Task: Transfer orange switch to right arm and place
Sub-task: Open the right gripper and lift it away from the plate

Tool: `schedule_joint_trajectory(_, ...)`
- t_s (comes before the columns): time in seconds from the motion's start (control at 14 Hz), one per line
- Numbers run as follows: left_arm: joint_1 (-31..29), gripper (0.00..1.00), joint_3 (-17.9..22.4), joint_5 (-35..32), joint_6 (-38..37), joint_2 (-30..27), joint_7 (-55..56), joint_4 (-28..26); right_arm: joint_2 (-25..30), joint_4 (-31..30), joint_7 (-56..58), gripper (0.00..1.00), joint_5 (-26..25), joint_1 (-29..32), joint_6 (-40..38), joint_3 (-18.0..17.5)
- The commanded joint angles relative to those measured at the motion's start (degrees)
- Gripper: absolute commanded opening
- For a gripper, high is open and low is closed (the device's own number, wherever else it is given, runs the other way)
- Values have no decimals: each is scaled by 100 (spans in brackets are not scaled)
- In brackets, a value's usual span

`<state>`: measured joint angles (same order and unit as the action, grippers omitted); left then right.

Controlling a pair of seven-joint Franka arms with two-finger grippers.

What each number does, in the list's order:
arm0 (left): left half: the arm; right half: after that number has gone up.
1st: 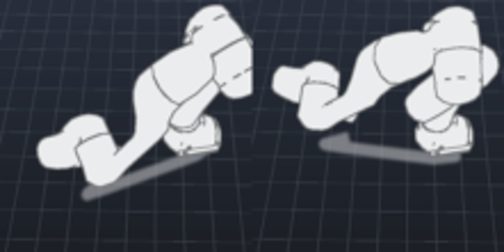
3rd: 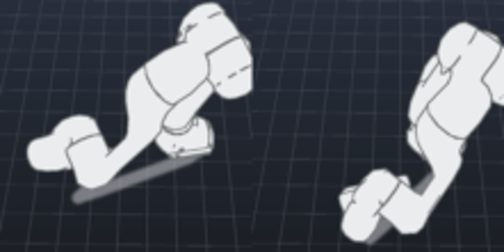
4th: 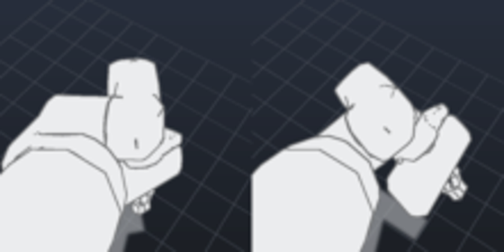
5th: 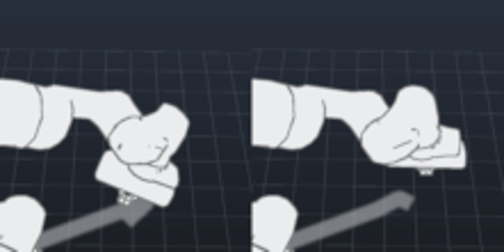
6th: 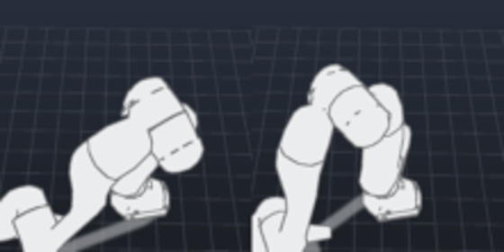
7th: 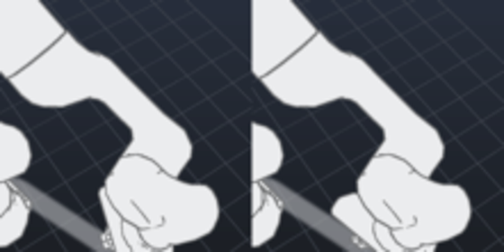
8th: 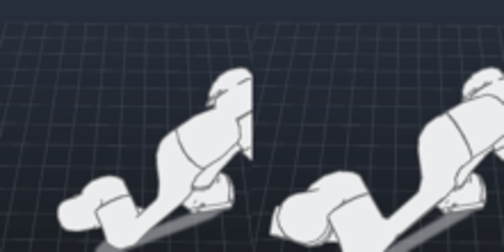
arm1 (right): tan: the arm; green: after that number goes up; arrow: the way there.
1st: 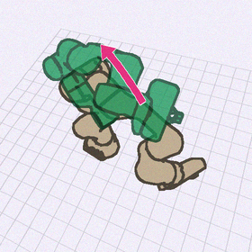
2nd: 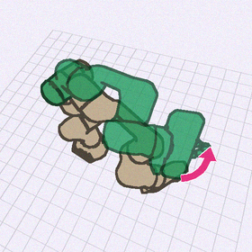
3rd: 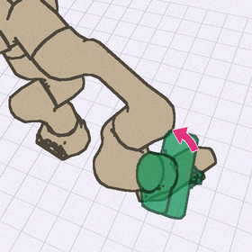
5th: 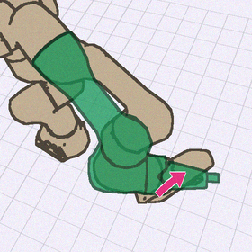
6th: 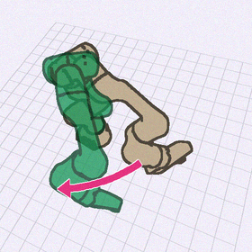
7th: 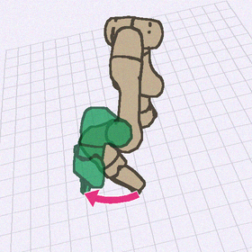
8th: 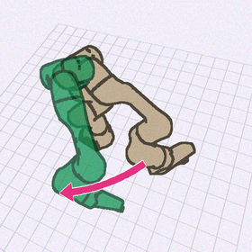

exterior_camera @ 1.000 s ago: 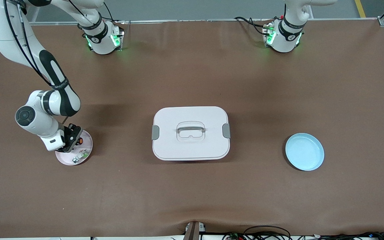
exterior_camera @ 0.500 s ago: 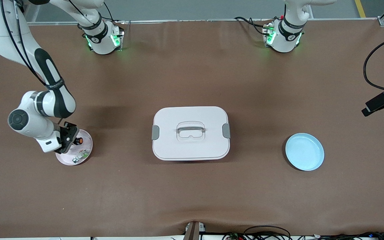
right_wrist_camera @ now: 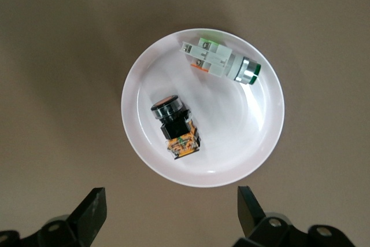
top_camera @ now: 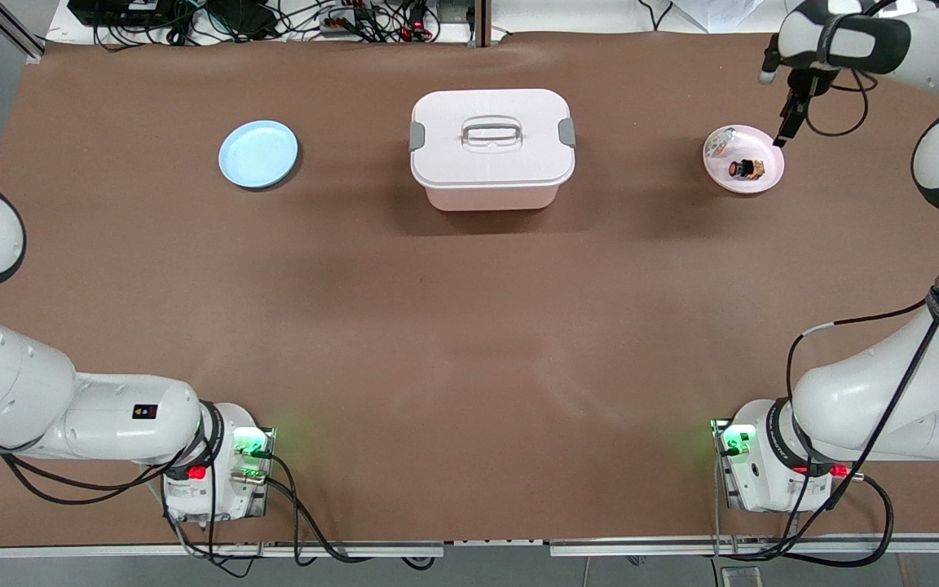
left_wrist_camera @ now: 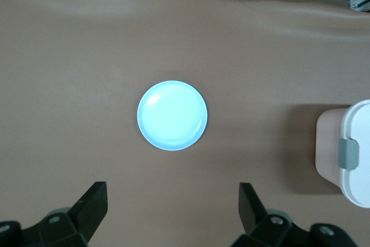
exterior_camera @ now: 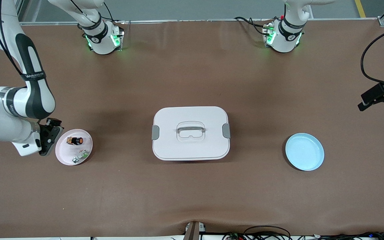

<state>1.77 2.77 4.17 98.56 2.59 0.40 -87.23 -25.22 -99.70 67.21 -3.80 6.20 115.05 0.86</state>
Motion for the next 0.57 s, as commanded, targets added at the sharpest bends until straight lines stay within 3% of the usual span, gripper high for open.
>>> schedule_joint_trajectory(0.0, 7, 100, -171, -118, 49, -504, 257, -548, 210, 381, -803, 100, -16, 92, -719, -95)
schedule_joint_trajectory(0.21, -1, 100, -339, -241, 93, -803, 452, -926, 369, 784, -1622, 100, 90, 110, -1352, -77)
schedule_joint_trajectory(0.5, -19, 100, -356, -241, 93, -1112, 329, -1279, 412, 1392, -1860, 100, 99, 241, -1881, -60)
